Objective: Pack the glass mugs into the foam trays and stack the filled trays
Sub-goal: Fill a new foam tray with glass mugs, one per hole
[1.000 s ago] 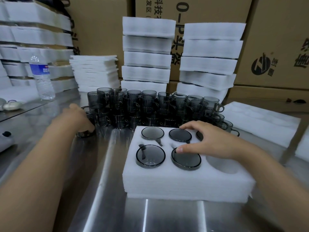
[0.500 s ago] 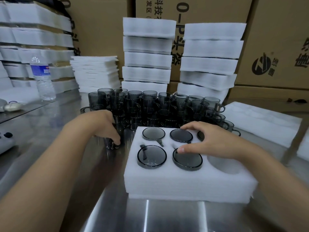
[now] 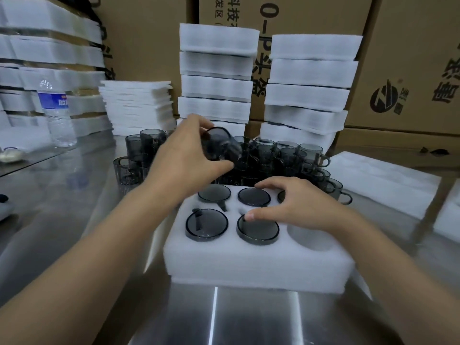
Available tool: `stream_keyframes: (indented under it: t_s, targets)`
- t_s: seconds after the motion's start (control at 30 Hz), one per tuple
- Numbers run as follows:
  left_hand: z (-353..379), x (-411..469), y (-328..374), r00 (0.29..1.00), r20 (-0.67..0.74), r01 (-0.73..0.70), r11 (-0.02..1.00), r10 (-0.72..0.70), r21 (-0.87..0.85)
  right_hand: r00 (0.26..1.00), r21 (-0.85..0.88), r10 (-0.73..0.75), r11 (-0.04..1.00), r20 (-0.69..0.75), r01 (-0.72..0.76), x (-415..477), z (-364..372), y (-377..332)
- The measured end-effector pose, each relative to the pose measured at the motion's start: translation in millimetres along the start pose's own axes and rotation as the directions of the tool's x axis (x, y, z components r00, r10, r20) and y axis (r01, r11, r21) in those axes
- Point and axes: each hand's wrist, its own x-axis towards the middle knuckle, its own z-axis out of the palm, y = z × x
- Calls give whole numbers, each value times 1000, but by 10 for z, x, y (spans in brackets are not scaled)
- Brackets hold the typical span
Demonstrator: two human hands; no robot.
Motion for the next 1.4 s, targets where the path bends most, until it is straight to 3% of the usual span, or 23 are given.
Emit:
stream_keyframes:
  t_s: [0.07, 0.17, 0.4, 0.5, 0.67, 0.8, 0.97, 1.4]
  targets:
    - [85, -67, 112, 997, 69, -37, 992, 46, -119, 1000, -8, -14, 1000, -17, 14, 55, 43, -38]
    - [235, -163, 188, 986, 123, -92, 985, 110, -147, 999, 60, -39, 997, -32, 41, 94, 87, -74]
    - [321, -208, 117, 986, 17, -160, 975, 165, -154, 986, 158, -62, 984, -152, 86, 71, 118, -17]
    - [344, -193, 70, 983, 43, -168, 973, 177, -161, 966, 163, -86, 978, -243, 128, 36, 126, 15]
    - [385, -169, 6, 967, 182, -138, 970, 176, -202, 940, 76, -136, 983, -314, 168, 3, 133, 24]
    - [380, -186, 9, 937, 237, -211, 956, 258, -205, 929, 13, -203, 976, -309, 217, -19, 125, 9]
    - [375, -205, 30, 917, 225, -287, 936, 330, -204, 904, -42, -265, 963, -337, 267, -40, 134, 7]
    - [376, -213, 43, 932, 215, -216, 923, 292, -320, 852, -120, -351, 936, -388, 331, -66, 112, -3]
